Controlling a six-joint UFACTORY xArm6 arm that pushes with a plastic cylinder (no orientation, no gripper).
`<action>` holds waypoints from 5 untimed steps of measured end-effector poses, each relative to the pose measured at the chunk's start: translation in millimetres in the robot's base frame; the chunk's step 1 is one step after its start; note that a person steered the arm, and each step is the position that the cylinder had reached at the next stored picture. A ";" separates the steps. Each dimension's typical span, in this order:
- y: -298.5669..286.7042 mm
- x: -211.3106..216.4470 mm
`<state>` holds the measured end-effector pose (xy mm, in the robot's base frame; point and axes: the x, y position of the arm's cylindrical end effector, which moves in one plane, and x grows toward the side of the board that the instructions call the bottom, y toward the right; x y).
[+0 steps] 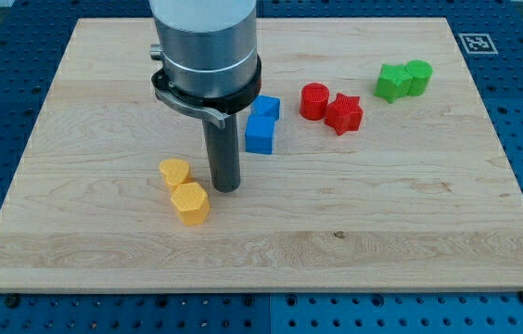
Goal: Place your arm right to the yellow hexagon
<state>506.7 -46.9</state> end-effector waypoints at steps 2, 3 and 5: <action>0.5 -25.4; 0.5 -25.4; 17.3 6.7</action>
<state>513.3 -29.5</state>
